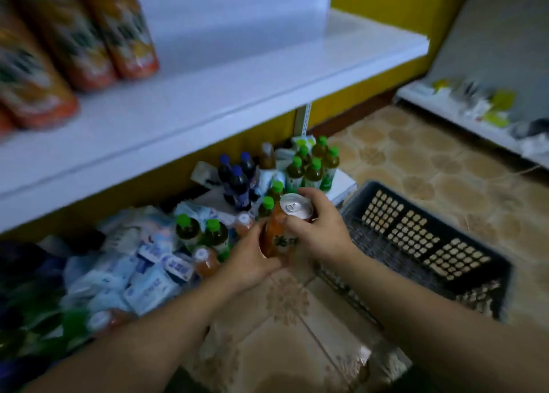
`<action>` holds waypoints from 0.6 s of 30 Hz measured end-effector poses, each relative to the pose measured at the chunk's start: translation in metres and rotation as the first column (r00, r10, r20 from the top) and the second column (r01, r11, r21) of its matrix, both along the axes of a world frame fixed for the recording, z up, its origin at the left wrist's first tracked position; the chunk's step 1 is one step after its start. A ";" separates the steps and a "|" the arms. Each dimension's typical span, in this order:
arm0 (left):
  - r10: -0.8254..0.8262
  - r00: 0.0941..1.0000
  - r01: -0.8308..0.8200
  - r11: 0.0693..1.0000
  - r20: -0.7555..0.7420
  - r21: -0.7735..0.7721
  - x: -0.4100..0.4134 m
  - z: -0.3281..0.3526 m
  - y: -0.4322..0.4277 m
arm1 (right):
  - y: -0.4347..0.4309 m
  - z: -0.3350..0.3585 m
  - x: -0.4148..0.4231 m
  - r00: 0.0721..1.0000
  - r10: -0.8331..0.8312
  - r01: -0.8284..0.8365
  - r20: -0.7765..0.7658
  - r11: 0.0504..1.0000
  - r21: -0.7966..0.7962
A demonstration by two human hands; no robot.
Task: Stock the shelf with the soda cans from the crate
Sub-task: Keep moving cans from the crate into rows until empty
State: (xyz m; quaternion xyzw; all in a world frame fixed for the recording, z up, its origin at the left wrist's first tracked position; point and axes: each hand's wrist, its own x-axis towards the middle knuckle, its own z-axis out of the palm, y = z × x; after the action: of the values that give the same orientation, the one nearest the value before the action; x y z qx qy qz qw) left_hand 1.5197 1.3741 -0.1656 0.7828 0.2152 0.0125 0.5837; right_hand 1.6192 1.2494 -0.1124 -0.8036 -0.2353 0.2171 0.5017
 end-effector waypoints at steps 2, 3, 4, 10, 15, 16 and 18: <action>0.100 0.992 -0.100 0.995 0.083 -0.011 -0.010 0.043 0.009 | 0.016 0.046 -0.009 1.000 -0.022 0.021 0.009 0.992 0.120; 0.146 0.982 -0.148 0.989 0.123 0.007 -0.017 0.069 0.016 | 0.026 0.072 -0.016 0.999 -0.026 0.022 0.021 0.984 0.177; 0.179 0.970 -0.185 0.982 0.163 0.023 -0.020 0.085 0.021 | 0.034 0.088 -0.019 0.999 -0.042 0.036 0.022 0.976 0.214; 0.254 0.912 -0.292 0.953 0.321 0.076 -0.067 0.185 0.059 | 0.087 0.184 -0.057 0.996 0.017 -0.047 0.090 0.937 0.347; 0.267 0.916 -0.321 0.935 0.298 0.151 -0.105 0.224 0.091 | 0.130 0.217 -0.087 0.982 0.125 -0.167 0.141 0.926 0.338; 0.273 0.922 -0.332 0.922 0.273 0.199 -0.112 0.227 0.098 | 0.139 0.218 -0.090 0.980 0.140 -0.181 0.144 0.927 0.329; 0.307 0.939 -0.343 0.865 0.154 0.365 -0.126 0.227 0.114 | 0.154 0.217 -0.092 0.977 0.156 -0.195 0.147 0.932 0.306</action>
State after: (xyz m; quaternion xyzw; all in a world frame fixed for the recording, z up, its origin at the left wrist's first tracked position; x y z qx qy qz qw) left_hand 1.3940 1.4884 0.0619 0.8335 0.3107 0.1883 0.4163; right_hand 1.5277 1.4036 0.1042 -0.6993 -0.3679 0.1714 0.5884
